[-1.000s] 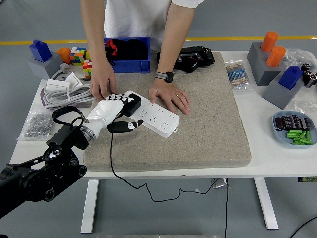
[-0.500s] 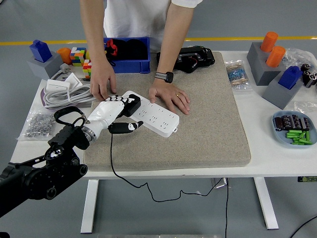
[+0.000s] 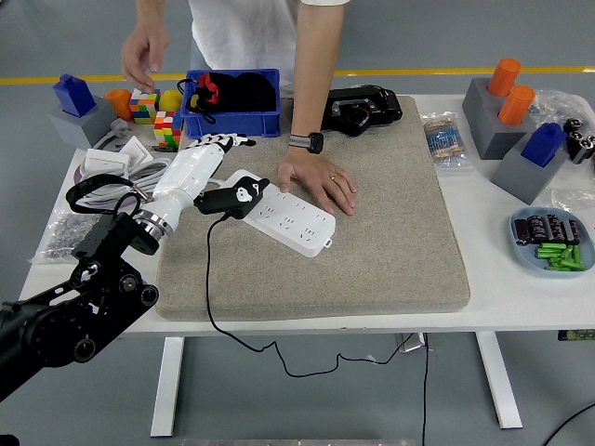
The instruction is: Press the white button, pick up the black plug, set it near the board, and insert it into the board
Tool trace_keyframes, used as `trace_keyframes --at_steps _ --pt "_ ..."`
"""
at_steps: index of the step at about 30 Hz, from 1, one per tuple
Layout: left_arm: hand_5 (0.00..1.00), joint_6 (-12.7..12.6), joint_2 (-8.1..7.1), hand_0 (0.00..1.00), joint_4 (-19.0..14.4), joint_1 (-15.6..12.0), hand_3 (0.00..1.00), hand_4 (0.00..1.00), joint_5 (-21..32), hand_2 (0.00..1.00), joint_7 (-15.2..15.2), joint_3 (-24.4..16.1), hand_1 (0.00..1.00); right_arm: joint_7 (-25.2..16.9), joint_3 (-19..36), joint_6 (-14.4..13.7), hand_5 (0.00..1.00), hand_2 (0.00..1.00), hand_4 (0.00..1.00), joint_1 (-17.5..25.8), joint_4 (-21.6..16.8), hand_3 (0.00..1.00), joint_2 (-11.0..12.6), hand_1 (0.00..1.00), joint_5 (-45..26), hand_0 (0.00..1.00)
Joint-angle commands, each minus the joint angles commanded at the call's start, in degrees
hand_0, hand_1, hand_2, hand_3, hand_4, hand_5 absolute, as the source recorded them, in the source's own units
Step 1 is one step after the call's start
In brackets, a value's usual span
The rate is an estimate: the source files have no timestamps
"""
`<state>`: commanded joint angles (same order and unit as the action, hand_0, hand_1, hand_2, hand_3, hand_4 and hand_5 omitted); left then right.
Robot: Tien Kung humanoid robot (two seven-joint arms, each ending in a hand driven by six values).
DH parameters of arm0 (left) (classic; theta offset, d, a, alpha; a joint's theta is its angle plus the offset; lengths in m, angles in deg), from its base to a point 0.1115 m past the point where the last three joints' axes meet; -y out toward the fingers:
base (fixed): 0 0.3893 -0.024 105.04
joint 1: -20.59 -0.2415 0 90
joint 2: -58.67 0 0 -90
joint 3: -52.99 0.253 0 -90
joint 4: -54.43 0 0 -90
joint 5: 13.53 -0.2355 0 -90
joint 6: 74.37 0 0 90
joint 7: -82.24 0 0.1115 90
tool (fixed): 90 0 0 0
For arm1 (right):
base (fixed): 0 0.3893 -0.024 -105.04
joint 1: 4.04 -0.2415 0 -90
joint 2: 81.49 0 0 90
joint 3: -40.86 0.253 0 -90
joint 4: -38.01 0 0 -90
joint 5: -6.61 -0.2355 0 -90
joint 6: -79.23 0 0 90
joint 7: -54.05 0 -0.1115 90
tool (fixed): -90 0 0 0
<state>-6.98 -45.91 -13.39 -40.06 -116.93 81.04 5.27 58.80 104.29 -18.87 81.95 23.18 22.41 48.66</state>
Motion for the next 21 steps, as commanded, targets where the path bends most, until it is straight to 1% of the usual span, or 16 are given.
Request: trace_keyframes --at_steps 4,5,7,9,13,18,21 --pt "0.652 -1.2 0.23 0.932 -2.0 -1.7 0.806 0.764 2.6 0.872 -1.2 -4.8 0.936 0.0 0.0 0.0 0.303 0.584 0.626 -0.1 -0.1 0.536 0.0 0.569 0.0 0.634" --pt "0.632 -1.4 0.32 0.930 -2.3 -2.2 0.802 0.759 3.4 0.865 -1.5 -6.1 0.928 0.0 0.0 0.0 0.303 0.584 0.626 -0.1 -0.1 0.536 0.0 0.567 0.0 0.634" --pt "0.632 -1.6 0.48 0.930 -2.5 -3.1 0.802 0.759 5.1 0.865 -2.1 -8.6 0.928 0.1 0.0 0.0 0.303 0.584 0.626 -0.1 0.0 0.536 0.0 0.567 0.0 0.634" --pt "0.632 -1.7 0.67 0.930 -2.4 -4.4 0.802 0.759 6.8 0.865 -2.6 -11.9 0.928 0.1 0.0 0.0 0.303 0.584 0.626 -0.2 0.0 0.536 -0.1 0.567 0.0 0.634" --pt "0.618 -1.1 0.85 0.934 -2.0 -6.6 0.801 0.760 8.4 0.866 -2.5 -19.2 0.924 0.2 0.2 0.1 0.303 0.582 0.626 -0.2 -0.1 0.538 -0.1 0.568 0.0 0.636" --pt "0.612 -0.2 0.13 0.934 -2.3 -8.4 0.803 0.758 9.3 0.866 -2.4 -28.0 0.924 0.4 0.3 0.1 0.302 0.583 0.628 -0.3 0.0 0.541 0.1 0.568 0.0 0.634" --pt "0.612 0.2 0.16 0.934 -3.0 -9.3 0.803 0.758 9.1 0.866 -2.4 -32.0 0.924 0.5 1.0 0.2 0.302 0.583 0.628 -0.4 0.0 0.541 0.1 0.568 0.3 0.634"
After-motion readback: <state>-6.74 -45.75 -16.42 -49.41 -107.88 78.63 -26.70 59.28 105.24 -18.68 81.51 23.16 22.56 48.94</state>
